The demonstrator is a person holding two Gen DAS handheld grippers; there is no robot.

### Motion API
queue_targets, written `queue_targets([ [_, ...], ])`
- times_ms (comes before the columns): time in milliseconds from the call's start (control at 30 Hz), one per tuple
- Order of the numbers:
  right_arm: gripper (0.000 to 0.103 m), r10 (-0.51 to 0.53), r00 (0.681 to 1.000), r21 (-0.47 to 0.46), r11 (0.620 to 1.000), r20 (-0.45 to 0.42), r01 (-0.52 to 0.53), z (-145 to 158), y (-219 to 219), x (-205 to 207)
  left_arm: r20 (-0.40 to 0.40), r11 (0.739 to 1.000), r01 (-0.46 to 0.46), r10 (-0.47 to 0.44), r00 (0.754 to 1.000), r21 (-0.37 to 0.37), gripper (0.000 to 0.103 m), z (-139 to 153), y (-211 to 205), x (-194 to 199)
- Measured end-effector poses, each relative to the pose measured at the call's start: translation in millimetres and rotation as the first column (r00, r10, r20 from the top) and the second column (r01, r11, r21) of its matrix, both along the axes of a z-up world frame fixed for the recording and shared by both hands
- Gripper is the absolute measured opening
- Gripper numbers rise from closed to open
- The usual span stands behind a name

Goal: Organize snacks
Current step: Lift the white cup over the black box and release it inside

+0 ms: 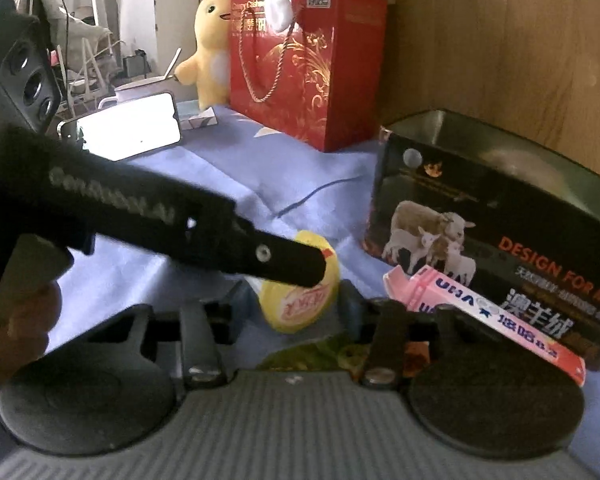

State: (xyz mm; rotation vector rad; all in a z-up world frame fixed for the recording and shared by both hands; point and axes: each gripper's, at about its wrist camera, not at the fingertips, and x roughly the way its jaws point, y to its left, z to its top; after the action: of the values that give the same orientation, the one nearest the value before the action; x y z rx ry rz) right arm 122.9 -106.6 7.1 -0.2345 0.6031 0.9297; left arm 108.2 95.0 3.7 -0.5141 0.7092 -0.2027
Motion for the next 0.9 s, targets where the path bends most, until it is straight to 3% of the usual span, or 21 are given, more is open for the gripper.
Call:
queue_targets([
  [200, 0.049, -0.022, 0.999, 0.024, 0.999, 0.05, 0.021, 4, -7, -12, 0.017, 1.0, 0.009, -0.009, 1.0, 0.027, 0.045, 7, -8, -7],
  [500, 0.049, -0.127, 0.971, 0.126, 0.987, 0.205, 0.103, 42, -43, -25, 0.129, 0.995, 0.062, -0.072, 0.989, 0.076, 0.045, 64, -46, -4],
  [700, 0.049, -0.186, 0.96, 0.166, 0.974, 0.21, 0.153, 62, -63, 13, 0.163, 0.991, 0.084, -0.101, 0.981, 0.107, 0.045, 88, -69, 36],
  [900, 0.051, -0.193, 0.964, 0.15, 0.975, 0.181, 0.166, 60, -47, 61, 0.145, 0.991, 0.035, -0.054, 0.988, 0.132, 0.05, 79, -62, 84],
])
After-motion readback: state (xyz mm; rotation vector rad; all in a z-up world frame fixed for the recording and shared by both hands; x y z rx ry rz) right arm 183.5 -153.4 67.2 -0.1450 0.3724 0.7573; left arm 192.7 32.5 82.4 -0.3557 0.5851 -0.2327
